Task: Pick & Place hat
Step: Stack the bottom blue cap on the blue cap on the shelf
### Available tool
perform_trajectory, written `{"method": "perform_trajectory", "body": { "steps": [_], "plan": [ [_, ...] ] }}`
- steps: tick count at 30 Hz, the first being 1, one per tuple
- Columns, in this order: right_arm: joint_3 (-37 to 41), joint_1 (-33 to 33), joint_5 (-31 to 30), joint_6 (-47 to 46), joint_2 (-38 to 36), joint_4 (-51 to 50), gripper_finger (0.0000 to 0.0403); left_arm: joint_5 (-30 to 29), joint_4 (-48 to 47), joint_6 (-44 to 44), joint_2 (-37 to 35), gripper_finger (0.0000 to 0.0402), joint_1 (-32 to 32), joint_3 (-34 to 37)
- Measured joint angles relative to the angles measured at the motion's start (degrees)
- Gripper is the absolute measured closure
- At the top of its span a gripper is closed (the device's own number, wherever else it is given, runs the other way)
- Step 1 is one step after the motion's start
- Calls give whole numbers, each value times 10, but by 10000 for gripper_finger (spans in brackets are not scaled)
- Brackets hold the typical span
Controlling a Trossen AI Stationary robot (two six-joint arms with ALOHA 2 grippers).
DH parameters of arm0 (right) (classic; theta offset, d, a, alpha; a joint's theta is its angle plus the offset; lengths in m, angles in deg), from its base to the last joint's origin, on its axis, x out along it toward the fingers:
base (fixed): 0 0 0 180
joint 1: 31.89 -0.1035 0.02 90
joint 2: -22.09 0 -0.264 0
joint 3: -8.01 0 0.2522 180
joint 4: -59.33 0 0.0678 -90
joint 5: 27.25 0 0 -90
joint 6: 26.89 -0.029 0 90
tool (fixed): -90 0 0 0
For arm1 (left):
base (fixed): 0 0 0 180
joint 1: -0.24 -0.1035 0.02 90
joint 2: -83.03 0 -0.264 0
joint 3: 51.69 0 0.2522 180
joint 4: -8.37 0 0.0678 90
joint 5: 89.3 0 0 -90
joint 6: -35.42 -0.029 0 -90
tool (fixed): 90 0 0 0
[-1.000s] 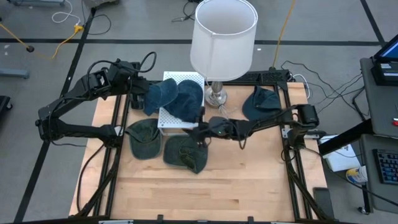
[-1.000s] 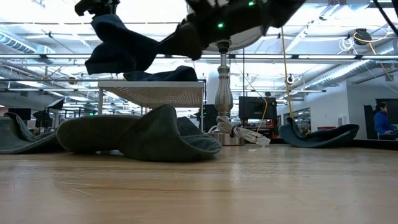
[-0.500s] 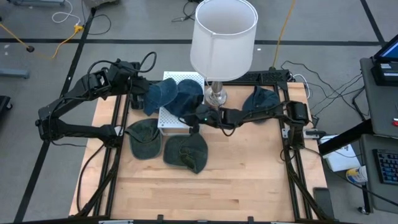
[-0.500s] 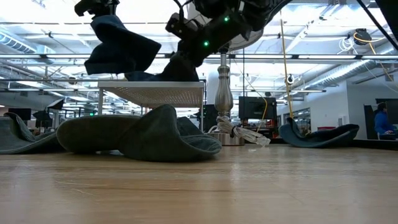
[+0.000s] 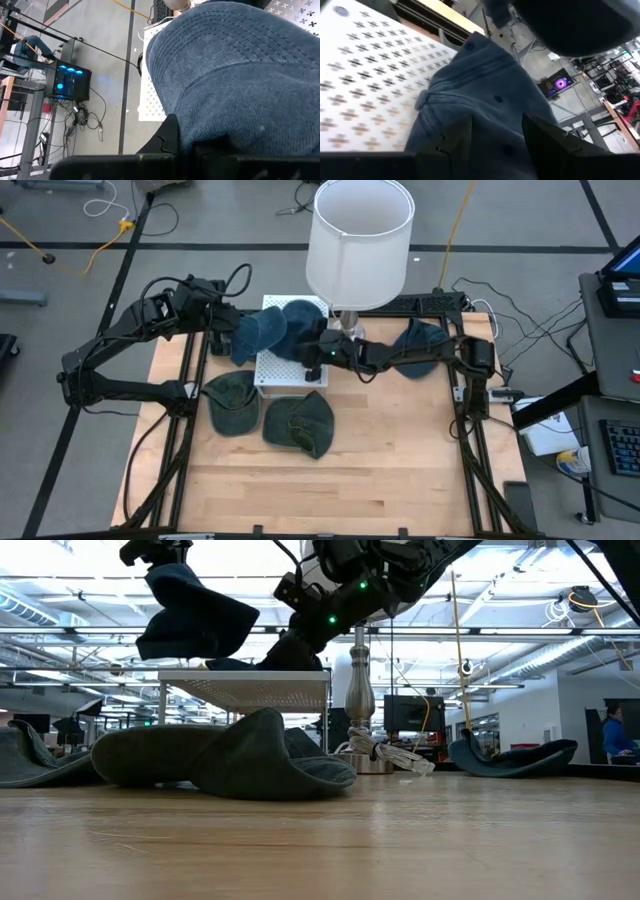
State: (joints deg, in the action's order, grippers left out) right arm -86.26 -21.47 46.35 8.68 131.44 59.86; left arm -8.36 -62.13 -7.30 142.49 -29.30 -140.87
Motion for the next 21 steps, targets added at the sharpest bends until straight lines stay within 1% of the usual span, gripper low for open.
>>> {"method": "perform_trajectory", "body": {
  "steps": [4,9,13,17,21],
  "plan": [
    [0,9,6,12,0,-1,234,1,1,4,0,401,0,0],
    [0,20,47,22,0,7,234,1,1,5,0,401,0,0],
    [0,29,47,27,23,54,234,1,3,6,2,401,0,0],
    [-1,32,63,21,41,82,234,1,3,10,2,401,0,0],
    [-1,28,61,29,45,94,234,0,3,11,2,401,0,1]
  ]
}}
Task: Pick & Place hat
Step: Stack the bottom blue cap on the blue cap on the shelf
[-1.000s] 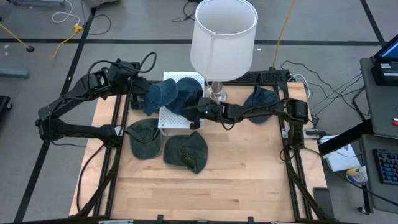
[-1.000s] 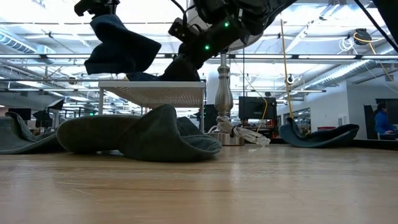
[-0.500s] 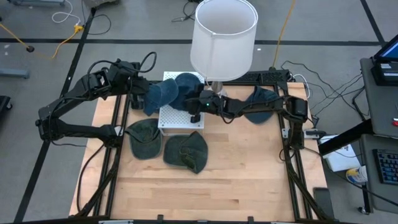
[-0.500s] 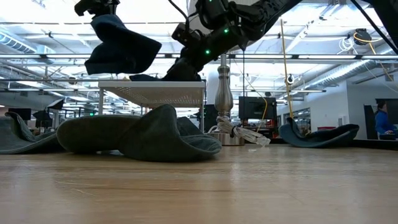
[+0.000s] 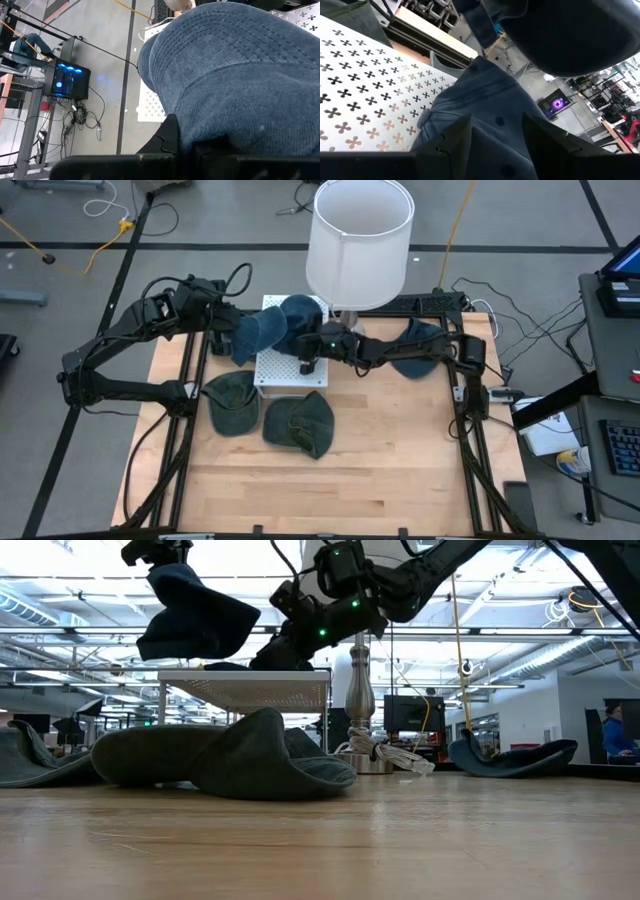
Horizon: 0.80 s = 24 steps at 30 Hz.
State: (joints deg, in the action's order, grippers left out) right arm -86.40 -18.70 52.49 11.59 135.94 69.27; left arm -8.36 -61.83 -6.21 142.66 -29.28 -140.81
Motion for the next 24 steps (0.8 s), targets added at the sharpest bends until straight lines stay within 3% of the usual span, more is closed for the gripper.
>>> {"method": "perform_trajectory", "body": {
  "steps": [7,13,17,21,24],
  "plan": [
    [3,-22,-4,10,-28,11,234,-11,2,7,0,401,0,0],
    [3,-53,-51,-28,-62,-16,234,-15,2,12,0,401,0,0],
    [2,-83,-75,-97,-99,-82,234,-15,2,11,0,401,0,0],
    [2,-106,-124,-214,-140,-212,234,-15,2,16,0,401,0,0],
    [2,-122,-125,-319,-177,-324,234,-16,2,30,0,401,0,0]
  ]
}}
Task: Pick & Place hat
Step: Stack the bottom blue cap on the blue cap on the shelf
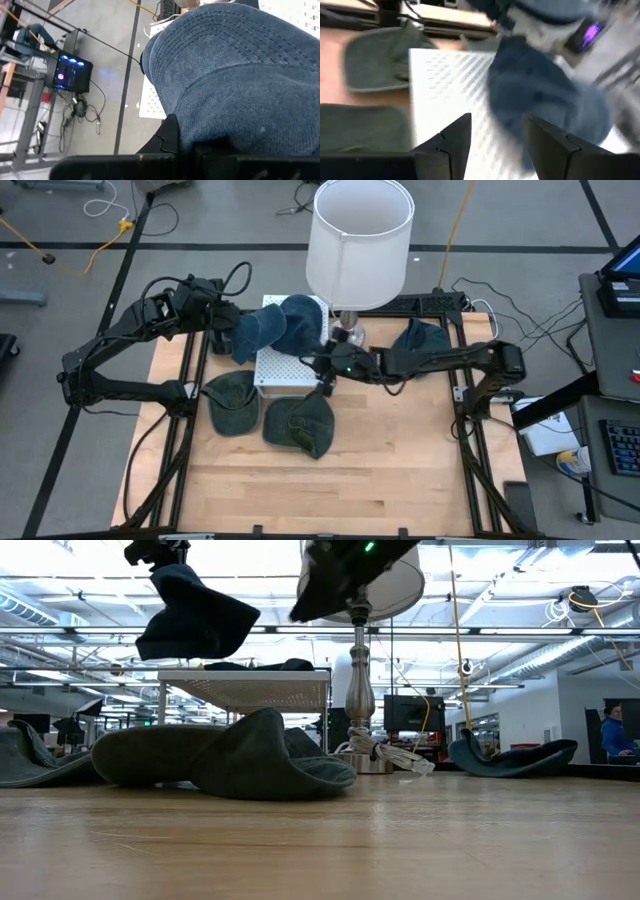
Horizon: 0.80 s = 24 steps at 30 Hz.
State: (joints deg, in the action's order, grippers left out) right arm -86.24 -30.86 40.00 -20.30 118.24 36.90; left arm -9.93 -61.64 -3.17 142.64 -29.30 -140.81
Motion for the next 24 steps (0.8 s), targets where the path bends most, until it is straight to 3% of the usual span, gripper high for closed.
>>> {"method": "perform_trajectory", "body": {
  "steps": [6,11,18,24],
  "plan": [
    [0,-33,4,-186,-72,-175,234,-38,-1,12,0,401,10,0],
    [0,-61,4,-272,-130,-208,234,-89,25,66,6,401,38,-1],
    [0,-71,3,-315,-181,-209,234,-184,27,168,80,401,83,-63],
    [0,-72,4,-329,-204,-211,234,-216,21,306,155,401,91,-120]
  ]
}}
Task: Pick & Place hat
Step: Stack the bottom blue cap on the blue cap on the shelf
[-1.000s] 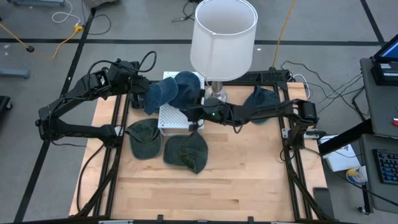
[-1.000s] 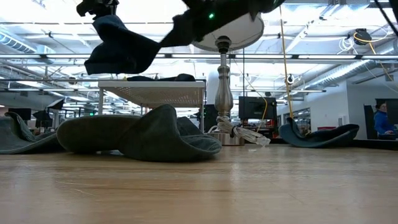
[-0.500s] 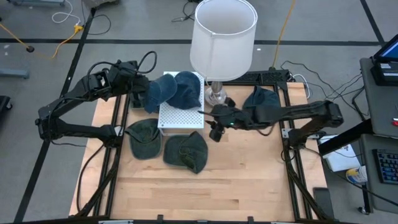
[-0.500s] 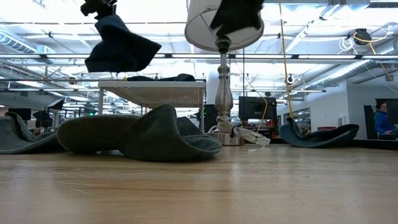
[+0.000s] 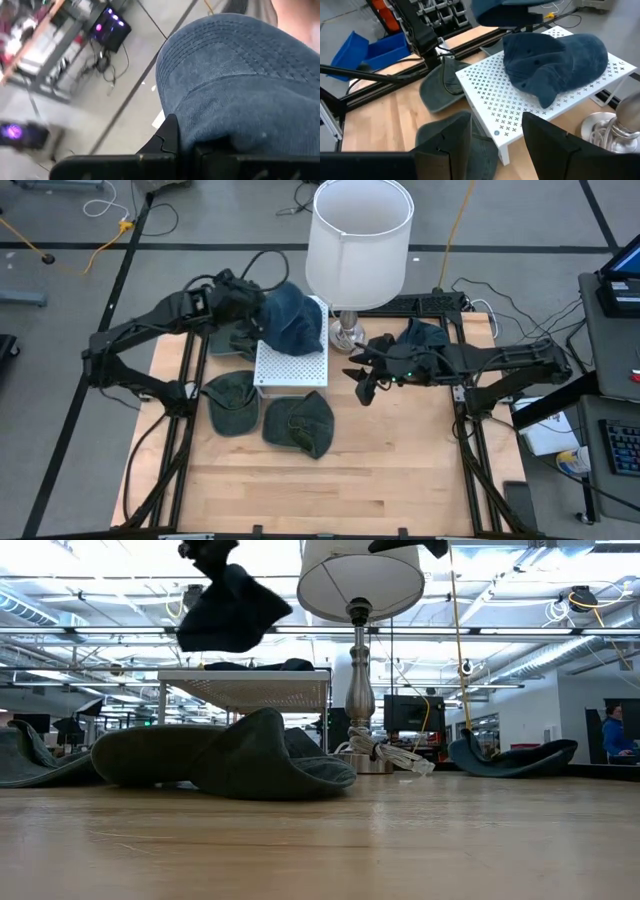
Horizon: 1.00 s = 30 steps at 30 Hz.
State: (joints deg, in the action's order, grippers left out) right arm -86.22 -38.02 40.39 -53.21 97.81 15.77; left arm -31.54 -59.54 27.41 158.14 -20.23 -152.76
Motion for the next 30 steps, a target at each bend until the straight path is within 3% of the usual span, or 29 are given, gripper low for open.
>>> {"method": "perform_trajectory", "body": {
  "steps": [8,15,30],
  "plan": [
    [0,0,1,26,-13,-9,234,-14,1,187,64,401,0,-21],
    [0,0,1,60,-16,-9,234,-66,16,174,111,401,0,-22],
    [0,0,1,60,-16,-9,234,-74,46,186,187,400,13,-22]
  ]
}}
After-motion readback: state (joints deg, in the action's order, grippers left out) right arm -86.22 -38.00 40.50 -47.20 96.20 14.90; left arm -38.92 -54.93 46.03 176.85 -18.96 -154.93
